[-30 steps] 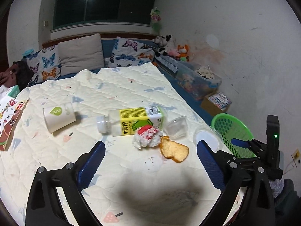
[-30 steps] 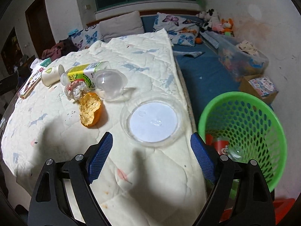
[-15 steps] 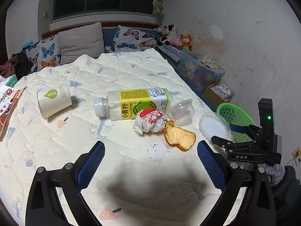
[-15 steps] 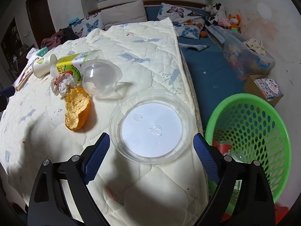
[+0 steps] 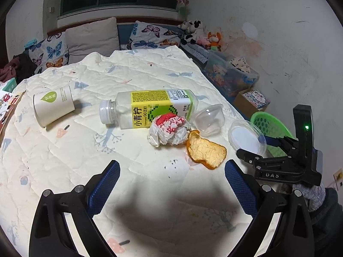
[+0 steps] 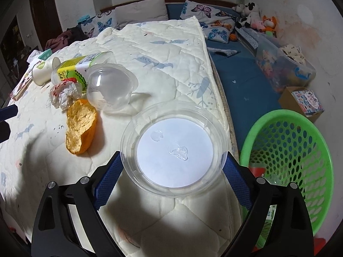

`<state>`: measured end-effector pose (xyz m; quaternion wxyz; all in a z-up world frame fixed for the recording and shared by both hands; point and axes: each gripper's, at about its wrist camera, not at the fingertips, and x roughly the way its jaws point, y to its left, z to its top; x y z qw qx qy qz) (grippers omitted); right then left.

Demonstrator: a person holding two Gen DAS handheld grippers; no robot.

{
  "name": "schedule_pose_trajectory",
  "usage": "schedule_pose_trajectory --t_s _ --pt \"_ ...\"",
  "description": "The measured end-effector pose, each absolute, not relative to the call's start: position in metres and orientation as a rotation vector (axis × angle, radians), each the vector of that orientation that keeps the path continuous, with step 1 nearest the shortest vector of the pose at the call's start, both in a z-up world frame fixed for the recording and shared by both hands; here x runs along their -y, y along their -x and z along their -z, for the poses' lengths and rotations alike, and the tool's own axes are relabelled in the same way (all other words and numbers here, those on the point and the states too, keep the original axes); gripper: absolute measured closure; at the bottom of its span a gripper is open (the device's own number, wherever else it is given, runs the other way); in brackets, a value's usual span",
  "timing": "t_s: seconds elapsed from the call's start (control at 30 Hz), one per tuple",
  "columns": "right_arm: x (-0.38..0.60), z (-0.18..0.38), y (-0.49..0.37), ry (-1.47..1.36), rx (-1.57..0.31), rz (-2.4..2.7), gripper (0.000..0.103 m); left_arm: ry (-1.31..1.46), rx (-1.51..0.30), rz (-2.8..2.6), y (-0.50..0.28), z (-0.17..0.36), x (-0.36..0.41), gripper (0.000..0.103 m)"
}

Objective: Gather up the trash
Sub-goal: 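Grasp the clear round lid with the right tool while the left tool grasps the bread slice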

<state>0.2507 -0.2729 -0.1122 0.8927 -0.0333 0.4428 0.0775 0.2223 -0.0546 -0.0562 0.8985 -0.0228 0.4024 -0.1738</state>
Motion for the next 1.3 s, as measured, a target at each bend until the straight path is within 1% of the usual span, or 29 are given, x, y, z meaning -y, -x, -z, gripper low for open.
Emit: schedule_pose_trajectory --t_s 0.17,0.2,0.23,0.27,0.3,0.37,0.43,0.47,0.53,0.57,0.63,0.77,0.93,1.17,1.27,1.3 --pt "0.272 0.112 -0.25 0.083 -0.912 -0.155 0.013 0.009 -0.854 0.35 -0.233 0.063 0.062 0.009" --pt "0.272 0.112 -0.249 0.084 -0.907 -0.153 0.013 0.001 -0.861 0.35 -0.234 0.065 0.064 0.011" --pt "0.272 0.112 -0.249 0.085 -0.906 -0.151 0.013 0.0 -0.867 0.351 -0.234 0.066 0.066 0.017" --pt "0.272 0.112 -0.248 0.084 -0.905 -0.149 0.013 0.007 -0.882 0.355 -0.235 0.069 0.067 0.019" --pt "0.272 0.112 -0.248 0.083 -0.905 -0.15 0.013 0.021 -0.895 0.364 -0.235 0.072 0.069 0.024" --pt "0.272 0.112 -0.247 0.086 -0.902 -0.152 0.013 0.043 -0.913 0.364 -0.236 0.076 0.071 0.026" --pt "0.271 0.111 -0.244 0.09 -0.899 -0.156 0.013 0.056 -0.916 0.366 -0.237 0.079 0.076 0.032" --pt "0.272 0.111 -0.243 0.091 -0.896 -0.159 0.013 0.058 -0.916 0.369 -0.237 0.08 0.078 0.033" --pt "0.273 0.109 -0.24 0.096 -0.89 -0.159 0.013 0.051 -0.921 0.374 -0.24 0.082 0.085 0.039" --pt "0.272 0.109 -0.238 0.094 -0.888 -0.16 0.013 0.05 -0.929 0.379 -0.242 0.084 0.089 0.041" --pt "0.274 0.108 -0.236 0.086 -0.887 -0.164 0.013 0.058 -0.941 0.396 -0.246 0.087 0.096 0.05" --pt "0.278 0.106 -0.231 0.073 -0.878 -0.168 0.013 0.087 -0.955 0.397 -0.256 0.092 0.102 0.057" --pt "0.28 0.104 -0.229 0.067 -0.867 -0.178 0.013 0.124 -0.97 0.374 -0.269 0.1 0.103 0.071" --pt "0.28 0.103 -0.228 0.063 -0.863 -0.187 0.013 0.154 -0.992 0.353 -0.277 0.109 0.105 0.073" --pt "0.282 0.103 -0.228 0.059 -0.863 -0.185 0.013 0.142 -0.991 0.348 -0.278 0.11 0.107 0.079" --pt "0.283 0.102 -0.227 0.054 -0.861 -0.185 0.013 0.142 -0.992 0.346 -0.279 0.11 0.108 0.083"
